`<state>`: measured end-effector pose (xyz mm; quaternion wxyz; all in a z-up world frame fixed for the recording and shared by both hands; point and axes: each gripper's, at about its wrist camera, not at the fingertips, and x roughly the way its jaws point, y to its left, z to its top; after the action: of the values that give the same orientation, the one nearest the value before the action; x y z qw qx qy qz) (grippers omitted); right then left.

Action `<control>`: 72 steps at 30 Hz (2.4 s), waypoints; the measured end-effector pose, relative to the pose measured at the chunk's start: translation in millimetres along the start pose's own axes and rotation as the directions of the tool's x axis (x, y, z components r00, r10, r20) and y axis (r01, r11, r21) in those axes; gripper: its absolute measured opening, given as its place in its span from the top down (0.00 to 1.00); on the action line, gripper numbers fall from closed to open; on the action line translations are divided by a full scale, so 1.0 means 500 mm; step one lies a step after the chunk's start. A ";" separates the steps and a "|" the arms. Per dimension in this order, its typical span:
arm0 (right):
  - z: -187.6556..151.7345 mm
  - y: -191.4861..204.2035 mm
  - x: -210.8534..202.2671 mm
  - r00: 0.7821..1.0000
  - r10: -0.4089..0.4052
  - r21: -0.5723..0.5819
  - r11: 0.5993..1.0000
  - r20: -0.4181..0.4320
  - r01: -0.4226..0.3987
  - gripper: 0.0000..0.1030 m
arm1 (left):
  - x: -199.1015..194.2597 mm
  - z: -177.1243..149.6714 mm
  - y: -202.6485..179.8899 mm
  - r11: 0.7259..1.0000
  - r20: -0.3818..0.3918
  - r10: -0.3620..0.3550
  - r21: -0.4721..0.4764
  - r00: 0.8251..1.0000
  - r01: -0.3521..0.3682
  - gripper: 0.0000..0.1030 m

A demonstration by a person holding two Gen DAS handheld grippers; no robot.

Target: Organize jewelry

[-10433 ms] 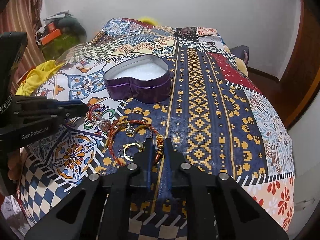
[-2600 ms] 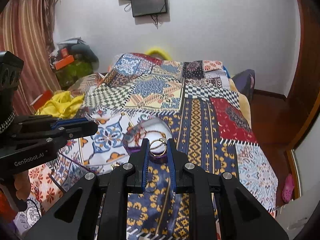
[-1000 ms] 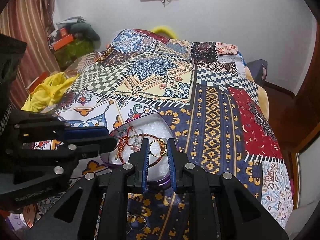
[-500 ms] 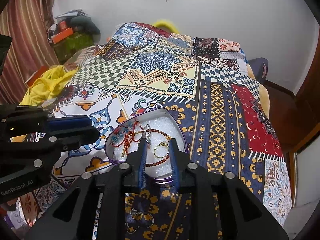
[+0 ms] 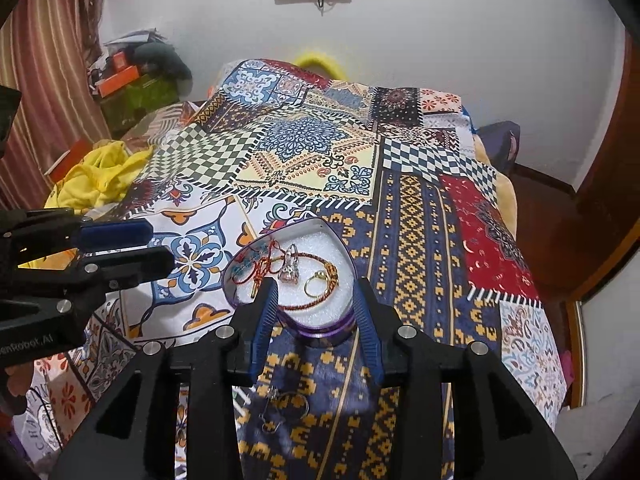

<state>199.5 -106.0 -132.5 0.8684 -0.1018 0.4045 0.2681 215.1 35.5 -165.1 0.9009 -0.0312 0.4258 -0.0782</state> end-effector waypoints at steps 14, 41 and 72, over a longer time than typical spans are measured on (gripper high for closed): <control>-0.065 -0.003 -0.016 0.999 -0.007 0.032 0.999 -0.041 0.009 0.65 | -0.014 -0.062 0.000 1.000 -0.039 0.016 0.016 0.999 -0.016 0.66; -0.131 0.022 0.027 0.996 -0.002 -0.025 1.000 -0.090 0.000 0.81 | 0.058 -0.118 -0.028 0.999 -0.140 -0.024 0.044 0.990 0.030 0.66; -0.098 -0.053 -0.035 0.999 -0.029 0.085 0.996 0.014 0.028 0.81 | 0.049 -0.078 -0.017 1.000 -0.061 -0.020 -0.015 0.998 0.019 0.94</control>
<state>173.3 -154.2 -152.1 0.8786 -0.0687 0.4075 0.2393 199.1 23.6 -207.5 0.8865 -0.0395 0.4532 -0.0849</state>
